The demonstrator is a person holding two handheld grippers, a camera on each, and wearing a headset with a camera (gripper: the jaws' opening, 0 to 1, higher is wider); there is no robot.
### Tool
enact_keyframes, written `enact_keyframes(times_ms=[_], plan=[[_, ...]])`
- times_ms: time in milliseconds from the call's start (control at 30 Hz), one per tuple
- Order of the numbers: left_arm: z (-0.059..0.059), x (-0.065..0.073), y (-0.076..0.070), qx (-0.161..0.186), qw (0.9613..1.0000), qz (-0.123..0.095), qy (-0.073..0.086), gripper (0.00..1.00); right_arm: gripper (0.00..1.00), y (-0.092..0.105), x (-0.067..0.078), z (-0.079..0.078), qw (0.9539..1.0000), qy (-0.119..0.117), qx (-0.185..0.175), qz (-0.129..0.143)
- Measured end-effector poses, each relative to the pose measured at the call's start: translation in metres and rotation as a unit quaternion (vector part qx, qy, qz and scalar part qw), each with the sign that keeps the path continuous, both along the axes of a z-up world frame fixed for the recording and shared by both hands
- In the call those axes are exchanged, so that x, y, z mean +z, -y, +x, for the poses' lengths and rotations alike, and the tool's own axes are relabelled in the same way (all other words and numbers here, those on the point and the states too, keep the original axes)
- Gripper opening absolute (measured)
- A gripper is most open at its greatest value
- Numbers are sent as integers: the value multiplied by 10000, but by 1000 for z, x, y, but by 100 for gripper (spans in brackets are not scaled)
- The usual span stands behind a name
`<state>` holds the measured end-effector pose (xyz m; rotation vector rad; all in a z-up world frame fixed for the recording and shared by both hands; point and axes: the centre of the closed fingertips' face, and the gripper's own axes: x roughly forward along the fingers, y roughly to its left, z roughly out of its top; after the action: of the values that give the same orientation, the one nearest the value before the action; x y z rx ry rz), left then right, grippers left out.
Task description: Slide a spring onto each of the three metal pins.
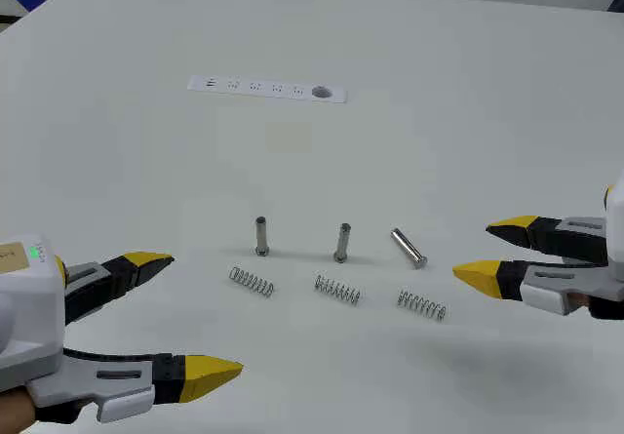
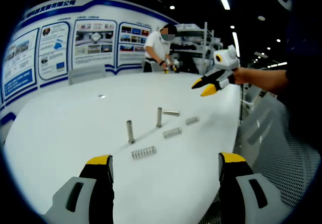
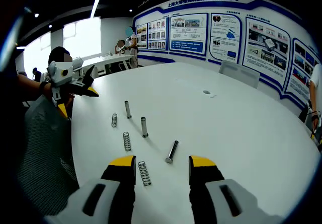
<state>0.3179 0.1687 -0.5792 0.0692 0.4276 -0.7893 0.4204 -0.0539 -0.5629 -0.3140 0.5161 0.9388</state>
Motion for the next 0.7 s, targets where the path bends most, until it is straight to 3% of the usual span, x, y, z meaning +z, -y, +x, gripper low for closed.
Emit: enact_keyframes(times_ms=[700], plan=[[0,0,1,17,10000,-26,26,87,33,-25,-5,37,9993,-104,61,-350]])
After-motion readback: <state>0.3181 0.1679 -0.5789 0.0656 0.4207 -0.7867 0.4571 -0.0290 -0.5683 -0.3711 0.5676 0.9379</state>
